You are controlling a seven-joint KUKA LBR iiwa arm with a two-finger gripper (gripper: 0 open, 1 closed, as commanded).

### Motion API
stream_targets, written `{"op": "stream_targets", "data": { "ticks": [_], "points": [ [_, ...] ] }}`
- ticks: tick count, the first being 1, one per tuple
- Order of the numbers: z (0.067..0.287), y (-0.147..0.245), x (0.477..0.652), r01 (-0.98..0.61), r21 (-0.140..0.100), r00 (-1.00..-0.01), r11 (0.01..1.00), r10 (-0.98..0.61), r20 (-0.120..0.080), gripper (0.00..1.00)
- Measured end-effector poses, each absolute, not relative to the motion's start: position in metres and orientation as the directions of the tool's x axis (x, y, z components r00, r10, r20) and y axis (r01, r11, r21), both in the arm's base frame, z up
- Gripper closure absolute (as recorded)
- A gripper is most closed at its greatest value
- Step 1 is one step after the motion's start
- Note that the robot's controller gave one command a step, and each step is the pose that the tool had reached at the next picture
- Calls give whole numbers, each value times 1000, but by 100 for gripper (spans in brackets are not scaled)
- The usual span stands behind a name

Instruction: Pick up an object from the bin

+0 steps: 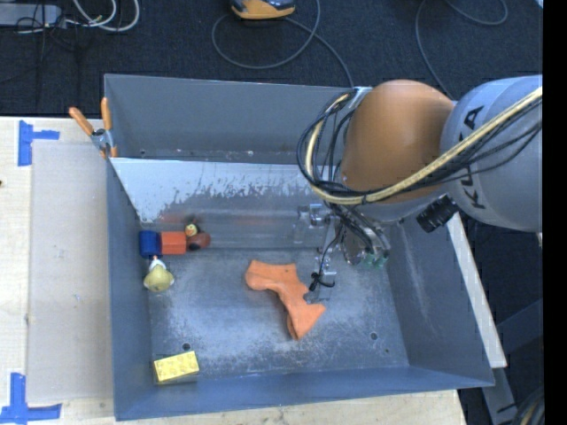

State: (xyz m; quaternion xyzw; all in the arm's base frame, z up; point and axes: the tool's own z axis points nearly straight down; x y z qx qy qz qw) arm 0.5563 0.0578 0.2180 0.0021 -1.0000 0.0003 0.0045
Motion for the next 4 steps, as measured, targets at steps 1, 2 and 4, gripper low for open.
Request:
{"op": "stream_targets", "data": {
  "ticks": [1,2,4],
  "points": [
    [223,58,557,-2,0,-1000,1000,-2,2,0],
    [188,50,547,-33,1,-999,999,-33,-4,0],
    [118,52,538,71,1,-997,997,71,-1,0]
  ]
}}
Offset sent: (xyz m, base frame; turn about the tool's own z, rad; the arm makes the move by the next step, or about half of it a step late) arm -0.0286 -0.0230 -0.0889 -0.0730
